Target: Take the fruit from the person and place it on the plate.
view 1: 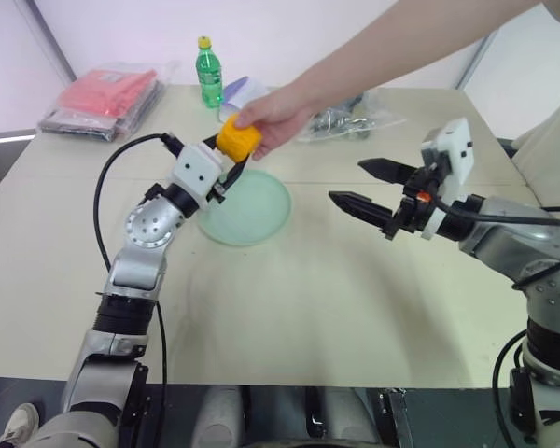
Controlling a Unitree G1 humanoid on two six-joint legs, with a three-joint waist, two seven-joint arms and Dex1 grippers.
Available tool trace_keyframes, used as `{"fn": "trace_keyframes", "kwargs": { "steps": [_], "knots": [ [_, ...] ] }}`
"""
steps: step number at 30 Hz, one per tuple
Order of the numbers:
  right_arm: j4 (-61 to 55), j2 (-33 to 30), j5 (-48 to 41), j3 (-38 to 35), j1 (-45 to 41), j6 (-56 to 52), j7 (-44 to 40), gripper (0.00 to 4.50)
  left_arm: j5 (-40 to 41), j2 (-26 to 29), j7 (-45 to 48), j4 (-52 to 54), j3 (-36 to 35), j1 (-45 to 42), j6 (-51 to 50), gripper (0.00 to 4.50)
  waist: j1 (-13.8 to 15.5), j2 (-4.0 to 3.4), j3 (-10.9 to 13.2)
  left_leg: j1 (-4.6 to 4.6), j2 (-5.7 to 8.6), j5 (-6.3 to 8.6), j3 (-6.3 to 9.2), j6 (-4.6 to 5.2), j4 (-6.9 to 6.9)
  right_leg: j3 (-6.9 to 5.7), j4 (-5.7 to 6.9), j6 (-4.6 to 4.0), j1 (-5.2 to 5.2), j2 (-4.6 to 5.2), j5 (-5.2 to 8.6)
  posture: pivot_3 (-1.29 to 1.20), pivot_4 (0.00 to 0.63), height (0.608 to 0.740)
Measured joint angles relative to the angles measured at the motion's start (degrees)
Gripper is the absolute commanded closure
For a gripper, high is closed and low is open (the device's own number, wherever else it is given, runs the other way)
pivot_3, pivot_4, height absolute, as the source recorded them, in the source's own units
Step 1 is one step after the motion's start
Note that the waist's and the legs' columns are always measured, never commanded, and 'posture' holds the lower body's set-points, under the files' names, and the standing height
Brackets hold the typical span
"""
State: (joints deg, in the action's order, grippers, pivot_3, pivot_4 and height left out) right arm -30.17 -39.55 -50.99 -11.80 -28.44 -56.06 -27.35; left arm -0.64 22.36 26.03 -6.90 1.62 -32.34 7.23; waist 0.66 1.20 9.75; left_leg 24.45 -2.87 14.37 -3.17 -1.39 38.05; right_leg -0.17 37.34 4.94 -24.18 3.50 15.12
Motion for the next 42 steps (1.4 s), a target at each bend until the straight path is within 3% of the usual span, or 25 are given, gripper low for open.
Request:
{"fn": "trace_keyframes", "kwargs": {
  "steps": [5, 15, 24, 29, 36, 42],
  "knots": [
    [0.02, 0.0, 0.16, 0.06, -0.01, 0.23, -0.14, 0.0, 0.03, 0.62, 1.76, 0.91, 0.21, 0.71, -0.63, 2.56, -0.02, 0.0, 0.0, 0.0, 0.0, 0.0, 0.0, 0.0, 0.0, 0.0, 0.0, 0.0, 0.0, 0.0, 0.0, 0.0, 0.15, 0.731],
    [0.11, 0.01, 1.4, 1.86, 0.32, 1.38, -1.1, 0.0, 8.62, 2.14, 8.13, 10.01, 0.71, 7.94, -26.94, 2.56, -0.09, 0.0, 0.0, 0.0, 0.0, 0.0, 0.04, 0.0, 0.0, 0.0, 0.01, 0.0, -0.01, -0.01, 0.01, 0.0, 0.15, 0.731],
    [-1.04, -1.28, 3.21, 2.7, 4.03, 1.48, -1.34, 0.0, 10.63, 1.97, 7.94, 9.99, 0.34, 7.92, -36.11, 2.56, -0.07, 0.0, 0.0, 0.0, 0.0, 0.0, 0.04, 0.0, 0.0, 0.0, 0.01, 0.0, -0.01, -0.01, 0.01, 0.0, 0.15, 0.731],
    [-2.24, -1.35, 3.66, 2.8, 4.58, 1.49, -1.21, 0.0, 10.15, 1.76, 8.28, 8.55, 1.85, 7.92, -35.61, 0.05, -0.06, 0.0, 0.0, 0.0, 0.0, 0.0, 0.05, 0.0, 0.0, 0.0, 0.0, -0.01, -0.01, -0.02, 0.01, 0.0, 0.15, 0.731],
    [-2.29, -1.55, 3.84, 3.15, 4.97, 1.49, -1.44, 0.0, 14.22, 0.84, 9.54, 9.52, -1.0, 7.92, -34.31, 0.05, -0.07, 0.0, 0.0, 0.0, 0.0, 0.0, 0.05, 0.0, 0.0, 0.0, 0.0, -0.01, -0.01, -0.01, 0.01, 0.0, 0.15, 0.731],
    [-1.95, -2.07, 4.78, 3.59, 4.9, 1.65, -2.53, 0.0, 22.4, 4.75, 11.57, 20.32, -7.51, 7.97, -39.92, 0.05, -0.21, -0.03, -0.02, -0.03, -0.01, 0.0, 0.08, 0.0, -0.01, 0.0, 0.01, -0.01, 0.01, -0.01, 0.01, 0.0, 0.15, 0.731]
  ]
}}
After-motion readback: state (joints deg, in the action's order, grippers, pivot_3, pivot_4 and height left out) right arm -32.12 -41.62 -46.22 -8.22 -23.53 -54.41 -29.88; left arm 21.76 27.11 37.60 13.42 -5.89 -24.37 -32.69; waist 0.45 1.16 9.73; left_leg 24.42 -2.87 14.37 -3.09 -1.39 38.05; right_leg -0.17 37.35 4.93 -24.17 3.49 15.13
